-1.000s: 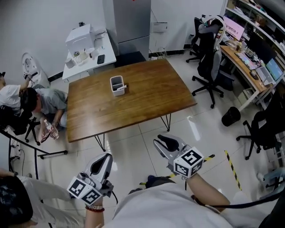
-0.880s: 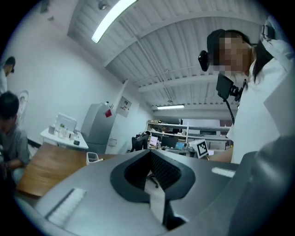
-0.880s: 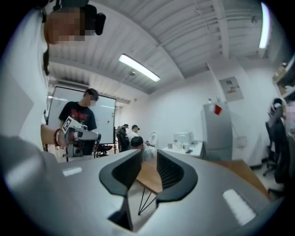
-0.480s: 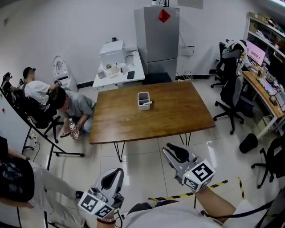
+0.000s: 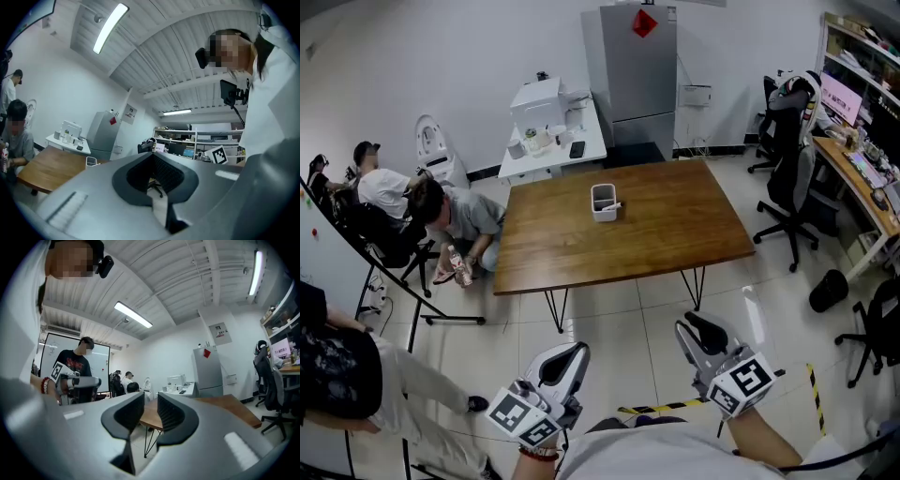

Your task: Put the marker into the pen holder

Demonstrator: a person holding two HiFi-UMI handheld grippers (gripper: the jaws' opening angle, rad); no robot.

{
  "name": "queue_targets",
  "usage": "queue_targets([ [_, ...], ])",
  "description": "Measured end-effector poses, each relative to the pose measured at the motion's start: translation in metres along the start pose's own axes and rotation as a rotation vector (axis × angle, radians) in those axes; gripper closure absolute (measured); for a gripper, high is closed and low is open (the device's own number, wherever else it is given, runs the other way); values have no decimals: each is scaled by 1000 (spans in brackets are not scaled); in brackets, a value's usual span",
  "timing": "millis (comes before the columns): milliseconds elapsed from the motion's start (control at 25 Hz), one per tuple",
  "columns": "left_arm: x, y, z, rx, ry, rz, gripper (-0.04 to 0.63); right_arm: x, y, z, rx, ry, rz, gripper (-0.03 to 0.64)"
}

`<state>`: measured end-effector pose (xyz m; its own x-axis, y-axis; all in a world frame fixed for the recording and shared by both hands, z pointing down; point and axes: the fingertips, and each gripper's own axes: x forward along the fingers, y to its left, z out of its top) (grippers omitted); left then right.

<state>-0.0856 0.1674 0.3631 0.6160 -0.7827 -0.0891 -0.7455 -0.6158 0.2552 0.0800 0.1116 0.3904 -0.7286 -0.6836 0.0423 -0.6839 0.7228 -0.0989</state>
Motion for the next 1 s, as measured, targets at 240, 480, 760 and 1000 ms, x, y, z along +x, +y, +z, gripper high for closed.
queue_targets([
  [240, 2, -3, 12, -7, 4, -33, 595, 6, 9, 1, -9, 12, -4, 537],
  [480, -9, 6, 7, -20, 14, -27, 595, 22, 23, -7, -16, 44, 23, 538],
  [760, -22, 12, 1, -45, 18, -12, 595, 37, 36, -14, -9, 67, 48, 543],
  [1000, -37, 20, -2, -58, 30, 18, 595, 46, 49, -14, -3, 66, 60, 548],
])
